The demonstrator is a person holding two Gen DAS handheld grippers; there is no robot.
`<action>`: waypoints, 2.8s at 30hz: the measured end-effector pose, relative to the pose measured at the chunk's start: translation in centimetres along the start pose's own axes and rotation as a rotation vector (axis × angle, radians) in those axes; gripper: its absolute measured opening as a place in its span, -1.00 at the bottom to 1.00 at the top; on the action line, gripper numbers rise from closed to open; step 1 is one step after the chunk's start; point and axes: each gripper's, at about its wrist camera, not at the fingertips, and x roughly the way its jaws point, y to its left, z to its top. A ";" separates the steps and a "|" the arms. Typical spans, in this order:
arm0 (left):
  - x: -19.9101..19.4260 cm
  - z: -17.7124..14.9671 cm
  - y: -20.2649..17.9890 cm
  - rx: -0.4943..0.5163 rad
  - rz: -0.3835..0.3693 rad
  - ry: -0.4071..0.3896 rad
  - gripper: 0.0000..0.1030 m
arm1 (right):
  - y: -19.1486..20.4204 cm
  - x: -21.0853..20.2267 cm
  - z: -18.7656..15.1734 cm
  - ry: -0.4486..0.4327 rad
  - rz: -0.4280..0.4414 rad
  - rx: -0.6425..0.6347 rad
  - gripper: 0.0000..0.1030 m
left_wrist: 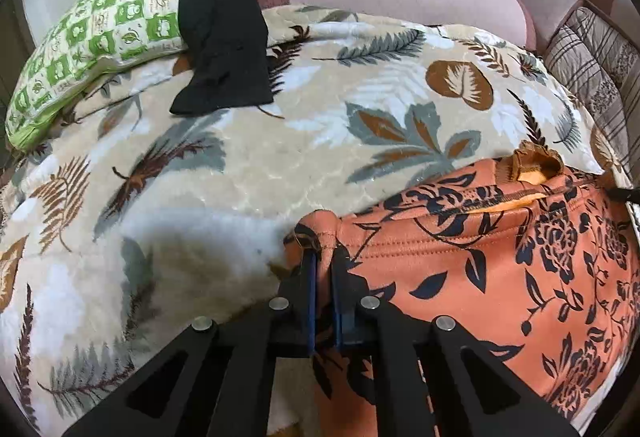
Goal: Fold small clothes
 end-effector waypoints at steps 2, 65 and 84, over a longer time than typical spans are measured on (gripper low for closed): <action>1.3 0.1 0.5 -0.038 0.006 0.022 -0.83 | -1.1 -0.8 0.0 -0.054 -0.059 0.056 -0.69; -11.3 -14.5 1.3 -0.429 0.096 -0.064 -0.90 | -4.4 -7.1 -20.6 -0.145 0.238 0.745 0.25; -6.7 -9.2 -9.0 -0.030 0.040 -0.050 -0.06 | 3.3 0.4 -8.4 0.130 0.573 0.423 0.28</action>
